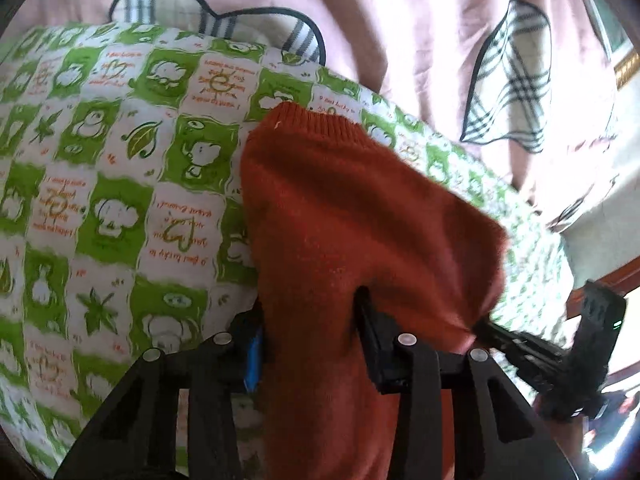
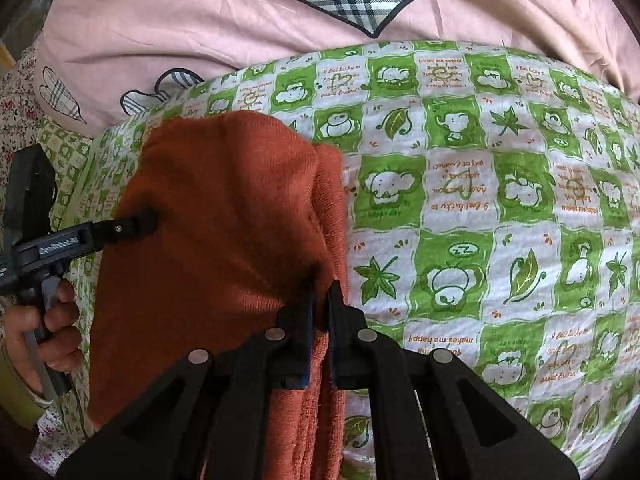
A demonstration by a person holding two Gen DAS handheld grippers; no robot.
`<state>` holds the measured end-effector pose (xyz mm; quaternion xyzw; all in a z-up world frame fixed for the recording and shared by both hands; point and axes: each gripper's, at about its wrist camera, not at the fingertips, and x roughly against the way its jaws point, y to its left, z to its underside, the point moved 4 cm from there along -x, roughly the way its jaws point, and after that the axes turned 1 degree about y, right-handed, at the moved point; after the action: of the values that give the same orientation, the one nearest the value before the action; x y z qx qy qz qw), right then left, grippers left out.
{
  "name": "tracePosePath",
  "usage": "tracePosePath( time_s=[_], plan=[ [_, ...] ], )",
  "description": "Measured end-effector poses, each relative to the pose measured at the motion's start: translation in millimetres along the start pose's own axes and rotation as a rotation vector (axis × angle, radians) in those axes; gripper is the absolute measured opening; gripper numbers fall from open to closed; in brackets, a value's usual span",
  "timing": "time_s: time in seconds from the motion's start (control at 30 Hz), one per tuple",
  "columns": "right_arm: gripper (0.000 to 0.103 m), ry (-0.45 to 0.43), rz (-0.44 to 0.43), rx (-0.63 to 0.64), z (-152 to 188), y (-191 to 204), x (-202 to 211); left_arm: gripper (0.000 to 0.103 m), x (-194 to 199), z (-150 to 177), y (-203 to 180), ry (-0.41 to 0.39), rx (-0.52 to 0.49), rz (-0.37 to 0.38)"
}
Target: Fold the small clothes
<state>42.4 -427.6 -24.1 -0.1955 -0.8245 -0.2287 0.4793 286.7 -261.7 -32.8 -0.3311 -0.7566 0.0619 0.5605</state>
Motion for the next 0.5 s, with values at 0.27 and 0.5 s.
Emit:
tracePosePath(
  time_s=[0.27, 0.5],
  plan=[
    [0.008, 0.004, 0.002, 0.011, 2, 1, 0, 0.025, 1, -11, 16, -0.034, 0.036, -0.040],
    [0.010, 0.004, -0.041, 0.006, 5, 6, 15, 0.034, 22, 13, 1, -0.039, -0.023, -0.096]
  ],
)
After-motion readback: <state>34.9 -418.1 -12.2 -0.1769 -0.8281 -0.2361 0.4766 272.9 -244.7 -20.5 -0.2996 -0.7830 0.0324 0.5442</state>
